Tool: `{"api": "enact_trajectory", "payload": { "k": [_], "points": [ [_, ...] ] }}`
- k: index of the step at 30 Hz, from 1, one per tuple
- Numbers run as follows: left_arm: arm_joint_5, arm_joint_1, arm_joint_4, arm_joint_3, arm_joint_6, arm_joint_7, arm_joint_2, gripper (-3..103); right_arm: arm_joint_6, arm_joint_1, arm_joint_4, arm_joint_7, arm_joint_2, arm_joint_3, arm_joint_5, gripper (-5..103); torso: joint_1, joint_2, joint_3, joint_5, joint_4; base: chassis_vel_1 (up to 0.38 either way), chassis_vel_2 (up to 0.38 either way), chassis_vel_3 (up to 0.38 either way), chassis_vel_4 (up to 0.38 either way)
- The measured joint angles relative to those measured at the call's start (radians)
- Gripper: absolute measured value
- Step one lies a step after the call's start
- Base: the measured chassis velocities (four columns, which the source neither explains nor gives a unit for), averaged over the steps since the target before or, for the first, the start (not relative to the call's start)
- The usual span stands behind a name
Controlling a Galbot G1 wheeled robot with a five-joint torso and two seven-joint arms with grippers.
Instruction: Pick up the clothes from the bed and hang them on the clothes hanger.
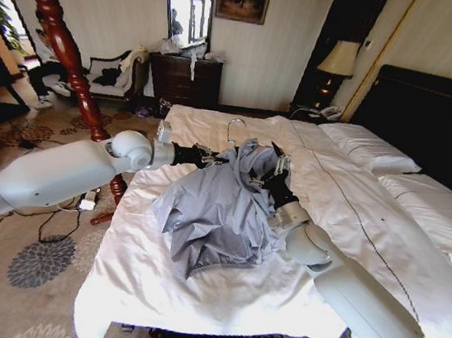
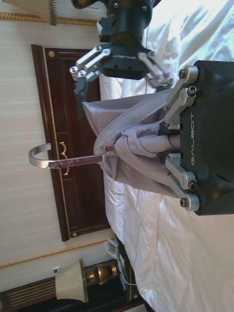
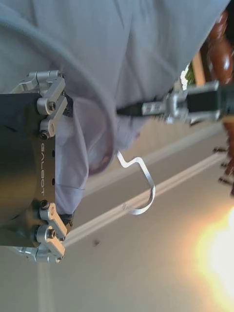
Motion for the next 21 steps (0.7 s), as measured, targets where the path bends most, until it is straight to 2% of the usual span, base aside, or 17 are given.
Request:
{"api": "enact_trajectory", "payload": {
  "k": [4, 5, 11, 14, 21],
  "points": [
    [0.0, 0.007, -0.004, -0.006, 0.0, -0.011, 0.0, 15, 0.016, 0.003, 0.005, -0.017, -0.001, -0.005, -0.013, 100, 0.0, 0.0, 0.0, 0.0001, 0.0, 0.0, 0.0, 0.0, 0.0],
    [0.001, 0.021, -0.002, -0.016, 0.001, -0.023, -0.001, 15, 0.029, 0.01, 0.011, -0.026, 0.008, -0.005, -0.046, 100, 0.0, 0.0, 0.0, 0.0, -0.0001, 0.0, 0.0, 0.0, 0.0],
    [0.0, 0.041, 0.014, -0.037, 0.002, -0.044, 0.001, 15, 0.01, 0.016, 0.013, -0.002, 0.014, 0.002, -0.04, 100, 0.0, 0.0, 0.0, -0.0001, 0.0, 0.0, 0.0, 0.0, 0.0],
    [-0.023, 0.056, 0.017, -0.057, 0.015, -0.077, -0.004, 15, 0.008, 0.019, 0.017, 0.015, 0.016, 0.008, -0.058, 100, 0.0, 0.0, 0.0, 0.0, 0.0001, 0.0, 0.0, 0.0, 0.0],
    [-0.04, 0.066, 0.006, -0.076, 0.024, -0.13, -0.028, 15, 0.03, 0.014, 0.021, -0.002, 0.021, 0.007, -0.095, 100, 0.0, 0.0, 0.0, 0.0001, -0.0003, 0.0, 0.0, 0.0, 0.0]
  ]
}}
